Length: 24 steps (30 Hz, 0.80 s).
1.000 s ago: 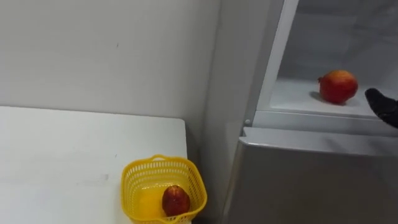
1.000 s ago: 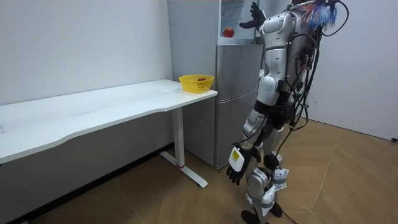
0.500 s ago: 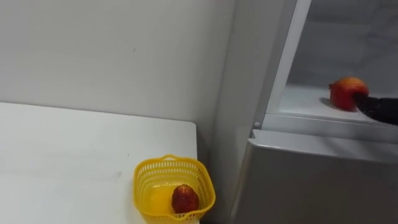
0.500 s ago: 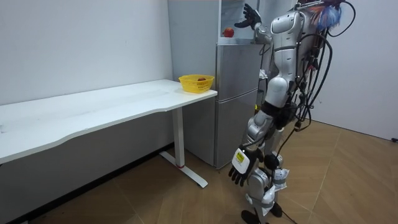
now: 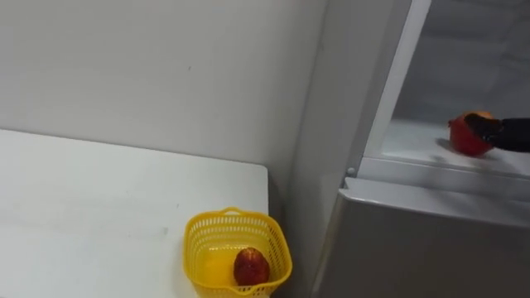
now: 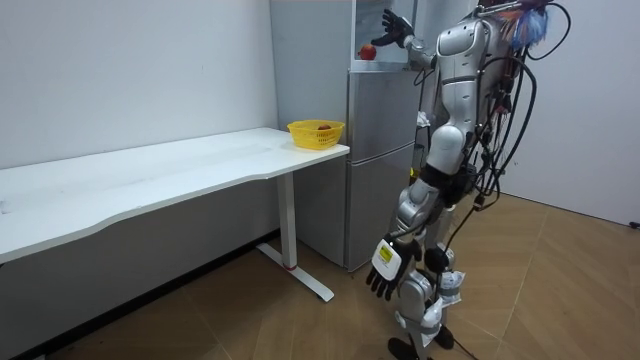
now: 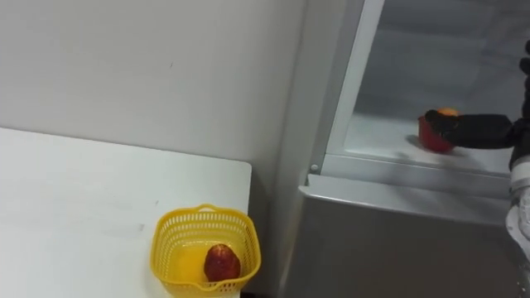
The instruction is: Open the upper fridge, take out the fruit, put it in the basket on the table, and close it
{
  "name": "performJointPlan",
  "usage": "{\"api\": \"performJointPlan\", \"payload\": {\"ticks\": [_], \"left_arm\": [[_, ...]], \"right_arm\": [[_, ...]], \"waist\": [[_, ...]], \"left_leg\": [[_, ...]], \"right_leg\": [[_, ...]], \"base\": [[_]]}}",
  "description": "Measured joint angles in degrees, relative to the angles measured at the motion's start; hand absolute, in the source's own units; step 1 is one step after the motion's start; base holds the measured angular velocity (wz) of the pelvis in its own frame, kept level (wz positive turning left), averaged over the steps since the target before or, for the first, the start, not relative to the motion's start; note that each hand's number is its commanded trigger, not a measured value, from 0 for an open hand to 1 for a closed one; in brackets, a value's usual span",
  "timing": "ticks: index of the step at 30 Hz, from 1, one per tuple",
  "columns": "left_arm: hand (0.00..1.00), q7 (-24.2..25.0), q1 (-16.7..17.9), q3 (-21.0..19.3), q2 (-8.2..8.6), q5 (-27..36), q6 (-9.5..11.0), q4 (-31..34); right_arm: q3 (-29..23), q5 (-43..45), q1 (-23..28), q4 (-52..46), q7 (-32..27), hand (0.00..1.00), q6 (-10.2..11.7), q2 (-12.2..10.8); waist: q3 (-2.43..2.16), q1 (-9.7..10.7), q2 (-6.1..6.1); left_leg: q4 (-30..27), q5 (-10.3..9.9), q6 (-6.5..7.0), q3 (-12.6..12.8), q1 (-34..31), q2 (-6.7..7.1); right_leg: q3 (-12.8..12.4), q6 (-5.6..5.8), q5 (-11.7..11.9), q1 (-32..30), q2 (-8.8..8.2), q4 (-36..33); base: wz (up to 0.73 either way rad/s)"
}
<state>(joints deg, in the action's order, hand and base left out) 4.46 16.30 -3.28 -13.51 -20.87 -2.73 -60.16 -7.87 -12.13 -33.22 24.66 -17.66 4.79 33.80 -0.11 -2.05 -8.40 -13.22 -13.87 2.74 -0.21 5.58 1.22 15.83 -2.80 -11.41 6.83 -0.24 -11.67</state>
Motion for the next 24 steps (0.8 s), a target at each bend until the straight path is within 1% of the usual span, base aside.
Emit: {"api": "performJointPlan", "payload": {"ticks": [4, 6, 7, 13, 17, 19, 20, 24], "left_arm": [[0.00, 0.29, 0.35, -0.01, -0.25, 0.00, -0.88, 0.00], [0.00, 0.27, 0.73, -0.01, -0.49, 0.00, -1.07, 0.01], [0.00, 0.26, 0.74, -0.01, -0.53, 0.00, -1.10, 0.01], [0.00, 0.01, 0.73, -0.02, -1.18, 0.03, -2.06, 0.28], [0.00, -0.24, 0.87, -0.03, -1.23, 0.02, -2.25, 0.84], [0.00, -0.32, 0.90, -0.05, -1.23, 0.00, -2.38, 1.00], [0.00, -0.33, 0.92, -0.05, -1.22, 0.00, -2.39, 1.03], [0.00, -0.42, 0.80, -0.04, -1.24, 0.02, -2.39, 1.05]], "right_arm": [[0.26, -1.14, -1.51, 2.72, 0.35, 0.00, -0.21, 0.08], [1.51, -1.13, -2.40, 4.31, 0.37, 0.00, -1.13, 0.52], [1.90, -1.13, -2.45, 4.39, 0.40, 0.00, -1.24, 0.71], [4.49, -1.29, -2.46, 4.69, 2.04, 0.00, -1.27, 1.62], [4.50, -1.30, -2.46, 5.74, 3.02, 0.00, -2.38, 2.17], [4.50, -1.27, -2.46, 6.55, 3.60, 0.00, -2.48, 2.18], [4.50, -1.35, -2.46, 7.32, 3.89, 0.00, -2.51, 2.21], [5.47, -2.01, -2.46, 11.65, 4.81, 0.00, -2.52, 2.55]], "waist": [[-0.01, 0.01, -0.18], [-0.14, 0.03, -0.36], [-0.15, 0.03, -0.38], [-0.13, 0.07, -0.34], [-0.18, -0.02, -0.09], [-0.21, 0.08, 0.01], [-0.12, 0.02, 0.15], [-0.26, -0.21, 0.35]], "left_leg": [[-0.02, 0.01, 0.00, -0.02, -0.02, 0.03], [-0.22, 0.01, 0.00, -0.05, -0.04, 0.03], [-0.25, 0.01, 0.00, -0.07, -0.05, 0.04], [-0.47, 0.00, 0.00, -0.63, -0.24, 0.07], [-0.39, 0.00, 0.00, -0.93, -0.42, 0.15], [-0.38, 0.00, 0.00, -1.07, -0.25, 0.18], [-0.36, 0.00, 0.00, -1.25, 0.04, 0.23], [-0.40, 0.03, -0.01, -1.61, 0.17, 0.31]], "right_leg": [[0.03, 0.04, -0.03, 0.00, 0.00, 0.03], [0.05, 0.05, -0.03, 0.00, 0.00, 0.05], [0.06, 0.05, -0.03, 0.00, 0.00, 0.05], [0.44, 0.04, -0.02, 0.16, 0.00, 0.12], [1.14, 0.05, -0.02, 0.21, -0.12, 0.09], [1.37, 0.05, -0.02, 0.49, -0.15, 0.11], [1.49, 0.05, -0.02, 0.83, -0.18, 0.12], [1.61, 0.05, -0.02, 1.07, -0.25, 0.06]], "base": [[0.00], [0.00], [0.00], [0.04], [0.05], [0.04], [0.09], [0.04]]}}
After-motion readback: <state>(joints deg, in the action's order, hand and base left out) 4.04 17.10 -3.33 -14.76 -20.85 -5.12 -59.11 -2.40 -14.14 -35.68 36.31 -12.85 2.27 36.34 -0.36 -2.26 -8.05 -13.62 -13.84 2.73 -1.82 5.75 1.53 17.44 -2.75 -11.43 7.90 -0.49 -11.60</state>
